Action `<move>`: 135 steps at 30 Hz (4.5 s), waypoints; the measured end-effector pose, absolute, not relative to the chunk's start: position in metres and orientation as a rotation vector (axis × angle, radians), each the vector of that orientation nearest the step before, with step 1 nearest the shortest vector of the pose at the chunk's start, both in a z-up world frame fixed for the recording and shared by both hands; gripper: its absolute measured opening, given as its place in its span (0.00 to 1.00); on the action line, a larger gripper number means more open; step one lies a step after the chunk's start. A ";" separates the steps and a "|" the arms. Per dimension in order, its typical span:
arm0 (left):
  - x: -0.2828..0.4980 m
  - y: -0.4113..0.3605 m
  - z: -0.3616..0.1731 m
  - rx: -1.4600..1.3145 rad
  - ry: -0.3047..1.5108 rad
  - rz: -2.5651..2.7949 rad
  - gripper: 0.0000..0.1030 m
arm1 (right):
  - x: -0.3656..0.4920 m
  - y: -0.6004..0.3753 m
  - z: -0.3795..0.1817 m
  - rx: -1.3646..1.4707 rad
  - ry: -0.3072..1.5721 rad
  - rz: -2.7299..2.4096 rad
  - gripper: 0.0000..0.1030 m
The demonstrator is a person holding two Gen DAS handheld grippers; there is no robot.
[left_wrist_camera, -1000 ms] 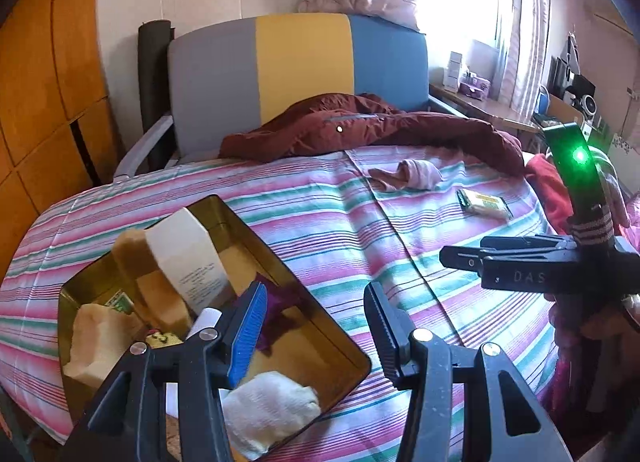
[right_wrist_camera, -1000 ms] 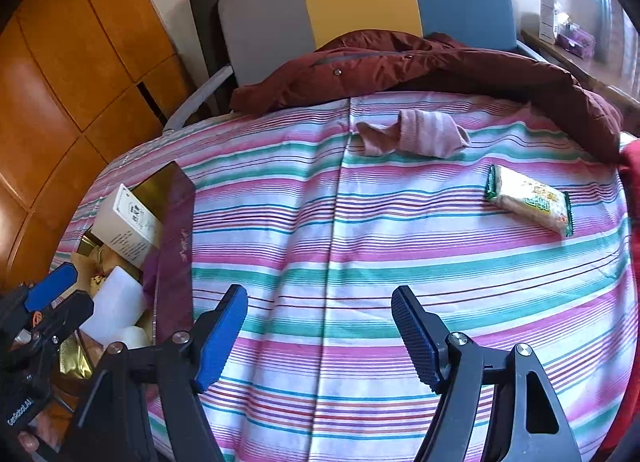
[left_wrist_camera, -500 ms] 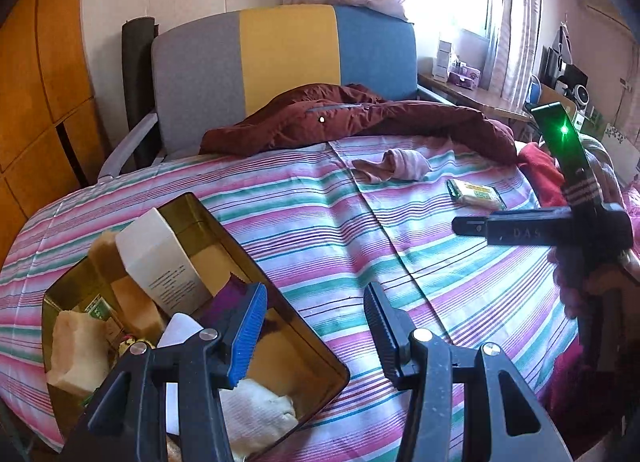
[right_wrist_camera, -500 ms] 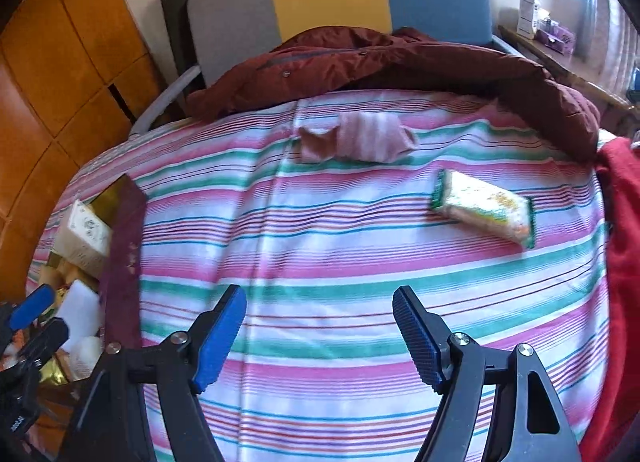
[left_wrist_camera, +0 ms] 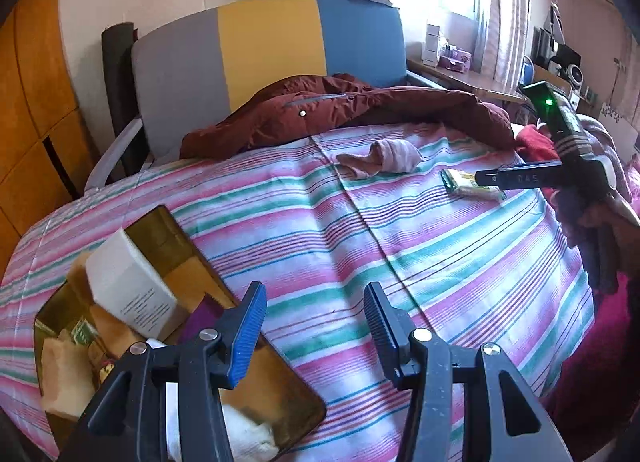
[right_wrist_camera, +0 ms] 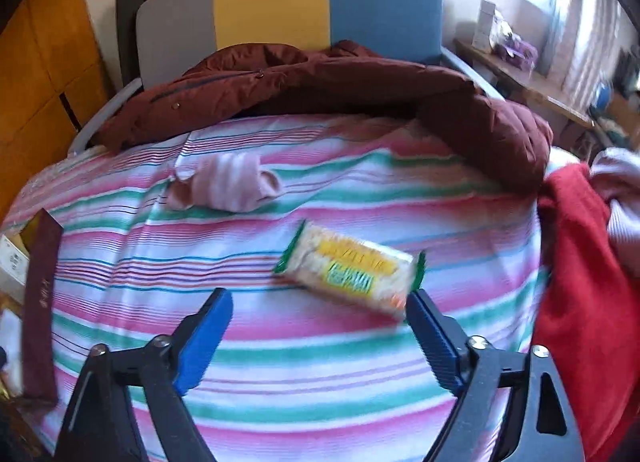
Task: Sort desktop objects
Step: 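Move both open tools back toward the yellow packet and pink sock, then grasp the yellow WEIDAN snack packet with the right tool while the left tool grasps the pink sock, then carry the yellow packet and pink sock over the gold tray and open both tools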
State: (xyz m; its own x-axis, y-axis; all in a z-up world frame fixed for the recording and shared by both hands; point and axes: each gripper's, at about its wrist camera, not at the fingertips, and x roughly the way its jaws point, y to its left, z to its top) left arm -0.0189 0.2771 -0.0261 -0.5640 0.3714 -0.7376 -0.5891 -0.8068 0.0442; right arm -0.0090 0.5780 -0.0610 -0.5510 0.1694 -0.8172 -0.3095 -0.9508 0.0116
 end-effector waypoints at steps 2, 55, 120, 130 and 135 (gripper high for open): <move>-0.021 0.284 -0.026 -1.007 0.403 2.335 0.50 | -0.016 0.580 -0.066 -1.341 0.157 2.555 0.92; -0.183 0.473 -0.067 -1.358 0.104 1.992 0.72 | -0.066 0.611 -0.112 -1.511 -0.057 2.631 0.85; -0.039 0.176 -0.007 -1.100 0.022 2.537 0.37 | -0.046 0.427 -0.084 -1.694 0.047 2.772 0.49; -0.023 0.089 -0.021 -1.158 -0.114 2.656 0.37 | -0.041 0.347 -0.049 -1.663 0.040 2.922 0.49; -0.016 0.065 -0.029 -1.192 -0.159 2.685 0.37 | -0.039 0.303 -0.031 -1.636 0.084 3.033 0.49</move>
